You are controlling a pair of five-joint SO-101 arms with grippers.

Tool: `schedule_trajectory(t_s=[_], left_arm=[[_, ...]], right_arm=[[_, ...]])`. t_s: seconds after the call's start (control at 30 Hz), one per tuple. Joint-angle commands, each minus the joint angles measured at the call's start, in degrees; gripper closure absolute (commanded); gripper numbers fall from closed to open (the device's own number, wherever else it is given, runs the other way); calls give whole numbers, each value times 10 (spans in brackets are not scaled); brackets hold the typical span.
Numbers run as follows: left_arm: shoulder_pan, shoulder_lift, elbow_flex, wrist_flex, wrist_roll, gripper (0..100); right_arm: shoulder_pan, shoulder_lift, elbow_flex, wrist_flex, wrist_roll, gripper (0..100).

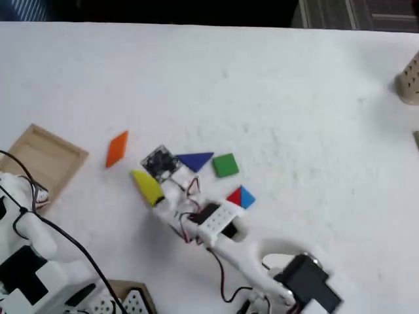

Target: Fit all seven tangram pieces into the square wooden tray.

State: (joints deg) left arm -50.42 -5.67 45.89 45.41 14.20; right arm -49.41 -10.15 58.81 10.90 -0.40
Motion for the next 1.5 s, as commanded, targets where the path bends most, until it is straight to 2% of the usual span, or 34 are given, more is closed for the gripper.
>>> schedule_trajectory(t_s=[0.0, 0.13, 0.23, 0.37, 0.6, 0.87, 1.0, 1.27, 1.47], left_arm=[[12, 0, -23, -11, -5, 842], [13, 0, -23, -11, -5, 842], [18, 0, -23, -11, -5, 842], [18, 0, -23, -11, -5, 842], [17, 0, -23, -11, -5, 842], [18, 0, -23, -11, -5, 842], [18, 0, -23, -11, -5, 842], [20, 0, -23, -11, -5, 842], [28, 0, -23, -10, -5, 842]], right_arm=[[-6, -70, -30, 27, -9, 981], [-39, -114, -31, 27, -9, 981], [-59, -99, -47, -16, -10, 981], [-63, 5, -112, -73, -9, 981], [-33, 225, -229, -73, -4, 981], [4, 124, -161, 26, -4, 981], [65, 44, -84, 25, -4, 981], [258, -58, -9, 28, -4, 981], [276, -98, 18, 29, -9, 981]])
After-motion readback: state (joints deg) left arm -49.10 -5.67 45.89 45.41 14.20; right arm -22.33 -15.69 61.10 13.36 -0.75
